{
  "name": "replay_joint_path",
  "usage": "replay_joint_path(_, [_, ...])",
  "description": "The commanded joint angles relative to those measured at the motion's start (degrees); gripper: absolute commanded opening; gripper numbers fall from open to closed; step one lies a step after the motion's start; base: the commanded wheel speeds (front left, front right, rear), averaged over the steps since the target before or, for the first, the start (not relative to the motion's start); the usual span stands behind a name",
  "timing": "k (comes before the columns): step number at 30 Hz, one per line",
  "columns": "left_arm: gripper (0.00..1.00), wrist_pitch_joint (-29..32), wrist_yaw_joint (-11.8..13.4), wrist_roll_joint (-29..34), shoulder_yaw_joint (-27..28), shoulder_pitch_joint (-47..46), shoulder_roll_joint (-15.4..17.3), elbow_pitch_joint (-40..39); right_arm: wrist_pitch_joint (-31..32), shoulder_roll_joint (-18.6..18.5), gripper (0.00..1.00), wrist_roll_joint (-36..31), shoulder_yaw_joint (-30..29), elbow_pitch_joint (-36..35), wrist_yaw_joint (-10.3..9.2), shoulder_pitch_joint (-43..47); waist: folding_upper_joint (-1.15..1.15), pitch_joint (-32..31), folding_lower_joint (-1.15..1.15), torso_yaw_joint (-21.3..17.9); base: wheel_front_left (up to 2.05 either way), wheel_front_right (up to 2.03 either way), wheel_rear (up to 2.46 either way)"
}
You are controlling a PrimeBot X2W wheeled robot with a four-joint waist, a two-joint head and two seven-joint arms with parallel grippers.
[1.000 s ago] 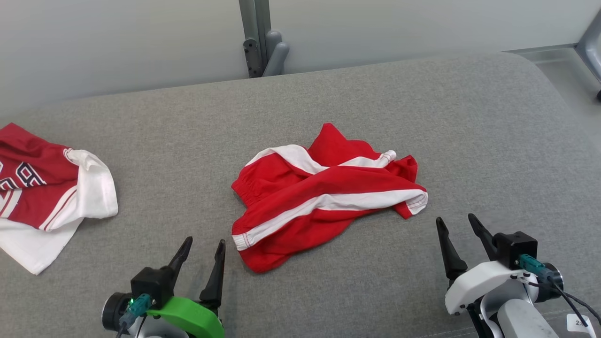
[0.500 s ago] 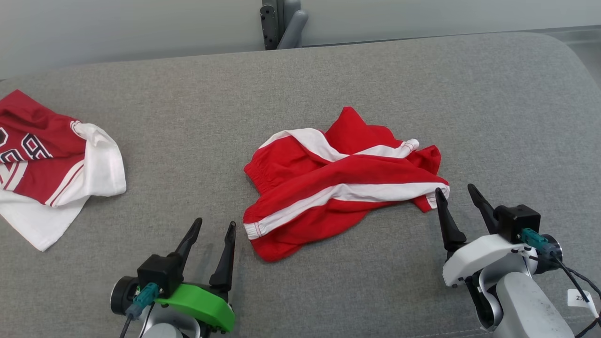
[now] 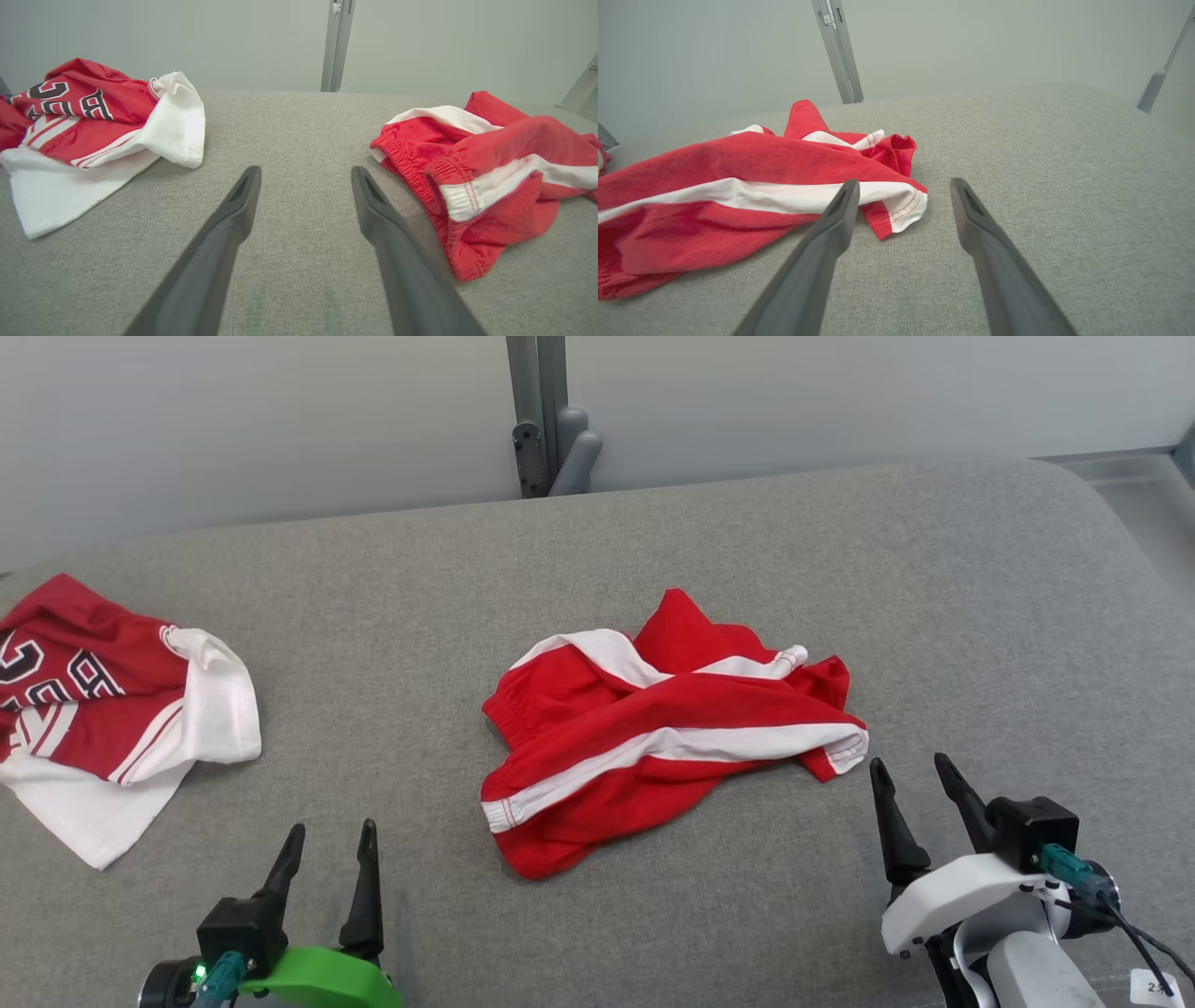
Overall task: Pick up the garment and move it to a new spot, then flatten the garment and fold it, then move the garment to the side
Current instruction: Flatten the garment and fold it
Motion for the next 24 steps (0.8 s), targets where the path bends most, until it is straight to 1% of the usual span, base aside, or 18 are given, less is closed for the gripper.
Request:
replay_joint_path(1, [1.00, -0.02, 0.63, 0.65, 0.88, 1.06, -0.02, -0.35, -0.02, 0.21, 1.00, -0.20, -0.41, -0.71, -0.03, 0.90, 0.00, -1.09, 0.00, -0.23, 0.00, 0.00, 0.00])
replay_joint_path(5, [1.00, -0.02, 1.37, 0.62, 2.06, 2.48, -0.08, -0.92, -0.01, 0.45, 1.00, -0.18, -0.80, -1.64, -0.02, 2.25, 0.00, -1.85, 0.00, -0.24, 0.00, 0.00, 0.00])
replay_joint_path(8, [1.00, -0.02, 2.41, 0.28, 2.65, 3.62, -0.04, -1.17, -0.01, 0.53, 1.00, -0.30, -1.29, -1.97, -0.02, 2.90, 0.00, -2.39, 0.00, -0.10, 0.00, 0.00, 0.00])
replay_joint_path(16, [1.00, -0.02, 3.05, -0.19, 2.47, 4.46, -0.05, -0.98, -0.01, 0.70, 1.00, -0.51, -1.84, -2.43, -0.02, 4.00, 0.00, -2.67, 0.00, 0.41, 0.00, 0.00, 0.00])
replay_joint_path(18, [1.00, -0.02, 2.57, -1.00, 2.09, 4.29, -0.06, -1.12, -0.01, 0.72, 1.00, -0.60, -1.75, -2.39, -0.03, 3.89, 0.00, -2.52, 0.00, 0.43, 0.00, 0.00, 0.00])
replay_joint_path(20, [1.00, -0.02, 1.43, -3.51, 1.44, 3.93, -0.05, -0.94, -0.01, 0.73, 1.00, -0.63, -1.53, -2.34, -0.03, 3.53, 0.00, -2.12, 0.00, 0.31, 0.00, 0.00, 0.00])
replay_joint_path(24, [1.00, -0.02, -0.14, -6.60, -0.72, 2.02, -0.06, -1.41, -0.01, 0.74, 1.00, -0.72, -1.33, -2.20, -0.02, 2.21, 0.00, -0.44, 0.00, 0.29, 0.00, 0.00, 0.00])
